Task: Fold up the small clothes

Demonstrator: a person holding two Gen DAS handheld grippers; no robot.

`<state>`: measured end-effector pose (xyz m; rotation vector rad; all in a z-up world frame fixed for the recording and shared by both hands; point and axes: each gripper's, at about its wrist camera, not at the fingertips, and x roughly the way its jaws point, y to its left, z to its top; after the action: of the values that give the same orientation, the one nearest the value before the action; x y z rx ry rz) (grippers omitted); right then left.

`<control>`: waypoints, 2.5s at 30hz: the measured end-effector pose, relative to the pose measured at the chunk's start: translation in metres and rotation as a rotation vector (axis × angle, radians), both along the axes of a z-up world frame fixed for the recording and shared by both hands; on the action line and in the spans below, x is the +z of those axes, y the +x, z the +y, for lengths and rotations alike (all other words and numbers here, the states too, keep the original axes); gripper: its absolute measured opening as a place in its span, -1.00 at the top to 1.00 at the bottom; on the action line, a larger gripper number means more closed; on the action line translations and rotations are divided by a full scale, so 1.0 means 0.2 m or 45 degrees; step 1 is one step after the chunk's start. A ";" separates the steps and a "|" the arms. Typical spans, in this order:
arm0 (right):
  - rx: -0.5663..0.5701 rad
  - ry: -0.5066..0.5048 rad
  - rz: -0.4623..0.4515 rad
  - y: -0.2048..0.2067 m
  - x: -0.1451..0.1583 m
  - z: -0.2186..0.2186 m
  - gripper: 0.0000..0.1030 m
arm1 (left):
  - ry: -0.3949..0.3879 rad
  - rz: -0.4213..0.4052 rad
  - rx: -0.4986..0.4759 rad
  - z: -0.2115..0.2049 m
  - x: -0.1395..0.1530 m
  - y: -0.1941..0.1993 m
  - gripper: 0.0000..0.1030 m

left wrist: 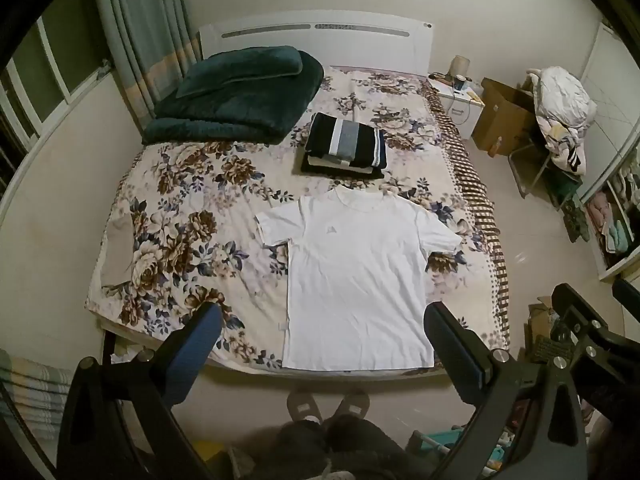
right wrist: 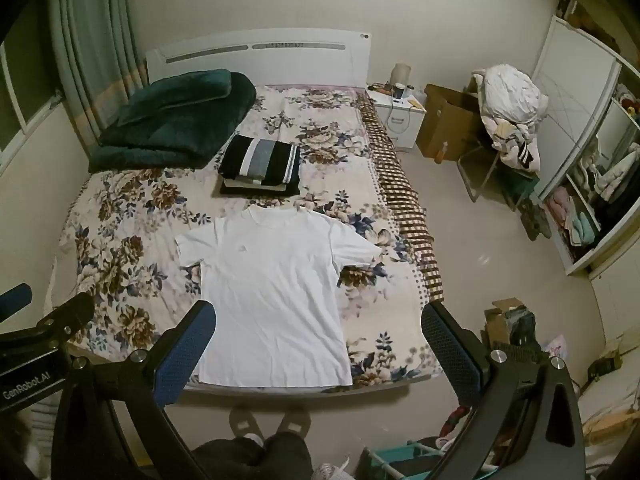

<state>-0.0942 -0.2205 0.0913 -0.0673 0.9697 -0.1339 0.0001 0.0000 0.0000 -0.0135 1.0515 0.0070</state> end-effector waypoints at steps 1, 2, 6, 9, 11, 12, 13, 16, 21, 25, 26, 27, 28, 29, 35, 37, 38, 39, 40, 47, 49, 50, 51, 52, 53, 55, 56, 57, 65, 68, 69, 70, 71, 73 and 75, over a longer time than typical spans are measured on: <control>0.000 -0.001 -0.003 0.00 0.00 0.00 -1.00 | -0.003 -0.001 -0.001 0.00 0.00 0.00 -1.00; 0.000 -0.001 -0.003 0.00 0.00 0.00 -1.00 | -0.003 -0.004 0.000 0.00 0.00 0.00 -1.00; 0.001 -0.001 -0.004 0.00 0.01 0.00 -1.00 | -0.001 -0.009 -0.005 -0.01 0.00 0.00 -1.00; 0.000 -0.004 -0.004 0.00 0.01 0.00 -1.00 | -0.004 -0.009 -0.009 -0.02 0.03 0.01 -1.00; -0.001 -0.001 -0.005 0.00 0.01 0.00 -1.00 | -0.004 -0.011 -0.008 -0.03 0.04 0.01 -1.00; -0.001 -0.004 -0.004 0.00 0.01 0.00 -1.00 | -0.004 -0.012 -0.010 -0.04 0.04 0.02 -1.00; 0.000 -0.003 -0.004 0.00 0.02 0.00 -1.00 | -0.003 -0.013 -0.011 -0.05 0.05 0.02 -1.00; -0.001 0.000 -0.004 0.00 0.02 0.00 -1.00 | -0.012 -0.013 -0.005 -0.02 0.04 0.01 -1.00; 0.001 0.002 -0.008 -0.01 0.03 0.00 -1.00 | -0.012 -0.015 -0.012 -0.05 0.06 0.03 -1.00; 0.001 0.003 -0.013 -0.02 0.04 0.00 -1.00 | -0.015 -0.018 -0.004 -0.04 0.06 0.02 -1.00; 0.002 0.007 -0.011 -0.02 0.04 0.00 -1.00 | -0.015 -0.021 -0.005 -0.04 0.05 0.01 -1.00; 0.003 0.008 -0.011 -0.02 0.04 0.00 -1.00 | -0.012 -0.024 -0.005 -0.05 0.06 0.02 -1.00; 0.002 0.006 -0.013 -0.02 0.05 0.00 -1.00 | -0.013 -0.025 -0.007 -0.04 0.06 0.02 -1.00; 0.000 0.005 -0.014 -0.02 0.08 0.01 -1.00 | -0.015 -0.027 -0.007 -0.05 0.06 0.02 -1.00; 0.003 0.009 -0.018 -0.02 0.08 0.00 -1.00 | -0.014 -0.028 -0.005 -0.06 0.09 0.05 -1.00; 0.002 0.011 -0.019 -0.02 0.09 0.00 -1.00 | -0.017 -0.031 -0.005 -0.05 0.08 0.04 -1.00; 0.003 0.012 -0.020 -0.02 0.08 0.00 -1.00 | -0.016 -0.032 -0.004 -0.05 0.08 0.03 -1.00; 0.003 0.011 -0.019 -0.01 0.10 -0.01 -1.00 | -0.014 -0.033 -0.003 -0.06 0.10 0.05 -1.00; 0.004 0.011 -0.019 0.01 0.13 -0.01 -1.00 | -0.014 -0.032 -0.001 -0.07 0.17 0.10 -1.00; 0.005 0.015 -0.024 0.01 0.14 0.01 -1.00 | -0.014 -0.037 -0.001 -0.06 0.17 0.09 -1.00; 0.006 0.014 -0.024 0.02 0.16 0.02 -1.00 | -0.018 -0.037 0.001 -0.06 0.17 0.09 -1.00; 0.007 0.013 -0.023 0.03 0.17 0.03 -1.00 | -0.017 -0.037 0.002 -0.07 0.18 0.10 -1.00; 0.006 0.016 -0.025 0.02 0.16 0.02 -1.00 | -0.017 -0.036 0.001 -0.07 0.19 0.10 -1.00; 0.005 0.017 -0.026 0.02 0.17 0.02 -1.00 | -0.019 -0.037 -0.001 -0.06 0.18 0.09 -1.00; 0.005 0.016 -0.026 0.02 0.17 0.03 -1.00 | -0.018 -0.039 -0.001 -0.06 0.16 0.08 -1.00; 0.005 0.017 -0.029 0.01 0.15 0.02 -1.00 | -0.018 -0.039 -0.001 -0.06 0.17 0.08 -1.00; 0.006 0.017 -0.028 0.02 0.17 0.03 -1.00 | -0.018 -0.040 0.000 -0.06 0.16 0.08 -1.00; 0.006 0.017 -0.028 0.02 0.16 0.03 -1.00 | -0.020 -0.040 0.001 -0.06 0.18 0.09 -1.00; 0.004 0.018 -0.032 0.02 0.17 0.03 -1.00 | -0.022 -0.042 -0.001 -0.05 0.18 0.09 -1.00; 0.004 0.018 -0.032 0.02 0.17 0.03 -1.00 | -0.021 -0.043 -0.001 -0.05 0.18 0.09 -1.00; 0.005 0.020 -0.032 0.01 0.17 0.03 -1.00 | -0.019 -0.043 -0.001 -0.06 0.21 0.10 -1.00; 0.004 0.020 -0.033 0.01 0.16 0.03 -1.00 | -0.020 -0.044 0.001 -0.05 0.19 0.09 -1.00; 0.003 0.018 -0.034 0.02 0.17 0.03 -1.00 | -0.021 -0.044 0.002 -0.06 0.20 0.10 -1.00; 0.004 0.019 -0.034 0.01 0.17 0.03 -1.00 | -0.022 -0.045 0.001 -0.05 0.19 0.09 -1.00; 0.003 0.018 -0.035 0.01 0.16 0.03 -1.00 | -0.022 -0.046 0.000 -0.05 0.19 0.09 -1.00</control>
<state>-0.0922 -0.2144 0.1239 -0.0533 0.9428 -0.1255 0.0177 -0.0110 0.0376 -0.0291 1.0152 -0.0021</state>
